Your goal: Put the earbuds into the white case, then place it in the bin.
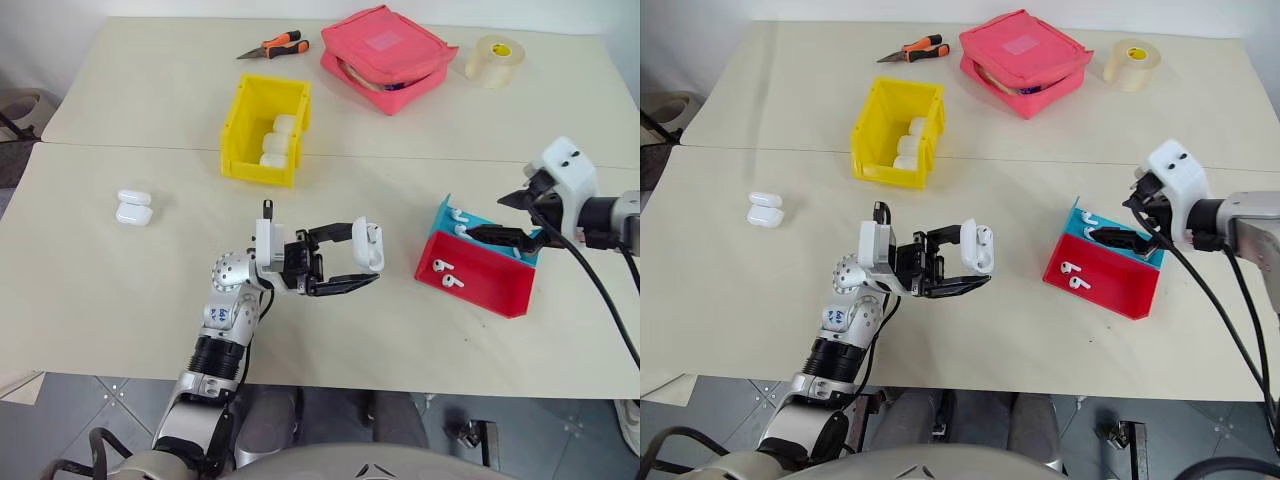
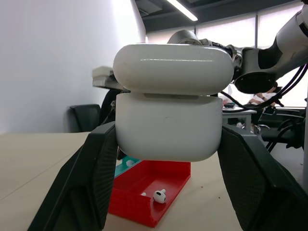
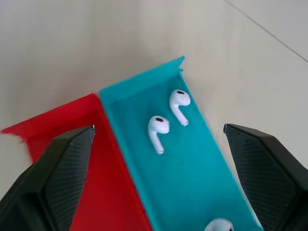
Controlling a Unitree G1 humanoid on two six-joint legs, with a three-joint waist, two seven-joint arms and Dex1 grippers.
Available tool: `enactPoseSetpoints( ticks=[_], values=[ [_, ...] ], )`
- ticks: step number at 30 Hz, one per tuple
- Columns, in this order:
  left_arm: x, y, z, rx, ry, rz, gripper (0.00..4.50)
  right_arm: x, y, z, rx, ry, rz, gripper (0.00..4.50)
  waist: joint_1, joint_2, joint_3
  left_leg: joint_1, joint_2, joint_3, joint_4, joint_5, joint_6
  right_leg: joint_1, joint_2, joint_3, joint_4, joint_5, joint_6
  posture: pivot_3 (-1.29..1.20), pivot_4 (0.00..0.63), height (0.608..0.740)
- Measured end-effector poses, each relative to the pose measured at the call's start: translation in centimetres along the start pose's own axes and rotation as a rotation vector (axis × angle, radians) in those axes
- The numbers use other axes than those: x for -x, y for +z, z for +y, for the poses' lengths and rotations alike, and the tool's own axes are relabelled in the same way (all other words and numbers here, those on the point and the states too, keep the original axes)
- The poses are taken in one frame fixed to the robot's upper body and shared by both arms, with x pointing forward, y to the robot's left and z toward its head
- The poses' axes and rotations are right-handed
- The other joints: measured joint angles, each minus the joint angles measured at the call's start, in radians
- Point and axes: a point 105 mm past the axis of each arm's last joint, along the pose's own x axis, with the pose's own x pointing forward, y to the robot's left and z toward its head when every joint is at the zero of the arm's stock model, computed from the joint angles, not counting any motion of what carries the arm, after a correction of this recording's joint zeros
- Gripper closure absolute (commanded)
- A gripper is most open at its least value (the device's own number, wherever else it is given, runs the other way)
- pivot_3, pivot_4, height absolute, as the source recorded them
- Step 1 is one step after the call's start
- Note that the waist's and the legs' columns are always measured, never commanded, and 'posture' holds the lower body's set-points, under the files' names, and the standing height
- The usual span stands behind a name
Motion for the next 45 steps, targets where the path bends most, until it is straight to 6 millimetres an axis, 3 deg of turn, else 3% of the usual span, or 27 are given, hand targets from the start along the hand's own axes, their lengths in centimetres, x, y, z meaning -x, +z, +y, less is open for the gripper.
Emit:
enactPoseSetpoints(
  ticks=[9,12,16,34,37,45],
  values=[
    [-0.2,0.0,0.0,-0.006,0.009,-0.012,1.74,-2.7,0.1,-0.7,0.218,0.008,0.077,0.02,-0.002,0.000,0.000,-0.004,0.000,0.001,0.001,0.000,0.000,-0.004,0.000,-0.001,0.001,0.000,0.001,0.00,0.150,0.740],
    [-0.2,0.1,0.1,-0.009,0.017,-0.014,1.74,-3.3,0.0,-0.7,0.239,0.036,0.090,0.60,-0.002,0.000,0.000,-0.006,0.000,0.001,0.002,0.000,0.000,-0.006,0.000,-0.001,0.001,0.000,0.001,0.00,0.150,0.740],
    [-0.2,0.1,0.2,-0.012,0.028,-0.015,1.74,-3.5,-0.3,-0.8,0.272,0.075,0.118,1.98,-0.003,0.000,0.000,-0.008,0.000,0.002,0.002,0.000,0.000,-0.010,0.000,0.000,0.003,0.000,0.001,0.00,0.150,0.740],
    [-0.1,0.1,0.5,-0.019,0.051,-0.010,1.74,-3.6,0.0,0.0,0.474,0.189,0.150,1.98,-0.003,0.000,0.000,-0.009,0.000,0.003,0.002,0.001,-0.001,-0.011,0.000,0.000,0.004,0.001,0.001,0.00,0.150,0.740],
    [0.0,0.1,0.5,-0.020,0.051,-0.006,1.74,-3.8,0.0,0.2,0.490,0.205,0.150,2.51,-0.004,0.000,0.000,-0.009,0.000,0.003,0.003,0.001,-0.001,-0.011,0.000,0.000,0.004,0.001,0.001,0.00,0.150,0.740],
    [0.1,0.2,0.6,-0.024,0.053,-0.004,1.74,-4.1,-0.4,0.0,0.511,0.208,0.166,2.51,-0.003,0.000,0.000,-0.008,0.000,0.003,0.003,0.001,-0.001,-0.011,0.000,0.000,0.005,0.001,0.001,0.00,0.150,0.740]
  ],
)
